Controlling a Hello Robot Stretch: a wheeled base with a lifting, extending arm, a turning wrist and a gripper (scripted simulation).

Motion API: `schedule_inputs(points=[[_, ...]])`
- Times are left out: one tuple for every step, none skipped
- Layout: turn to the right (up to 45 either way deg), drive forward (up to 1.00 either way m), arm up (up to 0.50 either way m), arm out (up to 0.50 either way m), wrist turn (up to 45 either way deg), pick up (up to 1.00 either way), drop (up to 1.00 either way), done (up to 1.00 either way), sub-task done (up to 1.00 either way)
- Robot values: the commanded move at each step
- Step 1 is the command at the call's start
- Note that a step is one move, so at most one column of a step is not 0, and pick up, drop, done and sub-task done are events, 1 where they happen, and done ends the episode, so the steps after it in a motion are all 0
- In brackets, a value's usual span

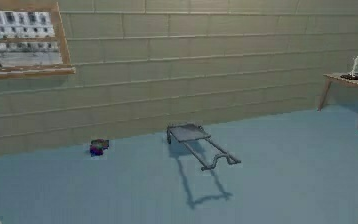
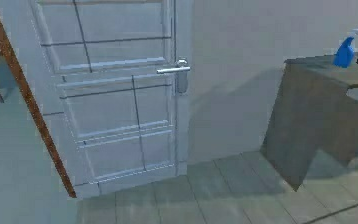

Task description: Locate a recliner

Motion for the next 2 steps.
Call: schedule_inputs(points=[[-45.0,0.00,0.00,0.00,0.0,0.00,0.00,0.00,0.00],[-30.0,0.00,0.00,0.00,0.0,0.00,0.00,0.00,0.00]])
